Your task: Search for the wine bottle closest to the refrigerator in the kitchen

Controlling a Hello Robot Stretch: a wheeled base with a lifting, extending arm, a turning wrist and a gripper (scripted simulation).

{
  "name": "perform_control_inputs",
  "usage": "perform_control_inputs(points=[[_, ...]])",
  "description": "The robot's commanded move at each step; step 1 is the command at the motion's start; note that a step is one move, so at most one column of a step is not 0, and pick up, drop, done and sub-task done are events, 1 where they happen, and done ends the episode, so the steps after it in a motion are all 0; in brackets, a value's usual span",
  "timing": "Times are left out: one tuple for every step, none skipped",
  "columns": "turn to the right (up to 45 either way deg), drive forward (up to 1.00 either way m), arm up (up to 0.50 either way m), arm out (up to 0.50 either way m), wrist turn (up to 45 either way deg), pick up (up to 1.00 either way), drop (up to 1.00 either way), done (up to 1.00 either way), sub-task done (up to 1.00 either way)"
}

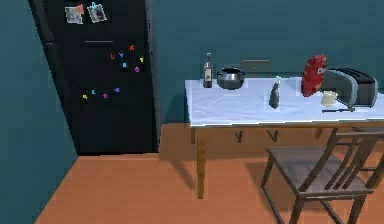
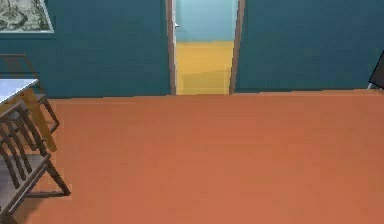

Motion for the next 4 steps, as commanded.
perform_control_inputs(points=[[-3.0, 0.0, 0.0, 0.0, 0.0, 0.0, 0.0, 0.0, 0.0], [0.0, 0.65, 0.0, 0.0, 0.0, 0.0, 0.0, 0.0, 0.0], [9.0, 0.0, 0.0, 0.0, 0.0, 0.0, 0.0, 0.0, 0.0], [0.0, 0.0, 0.0, 0.0, 0.0, 0.0, 0.0, 1.0, 0.0]])
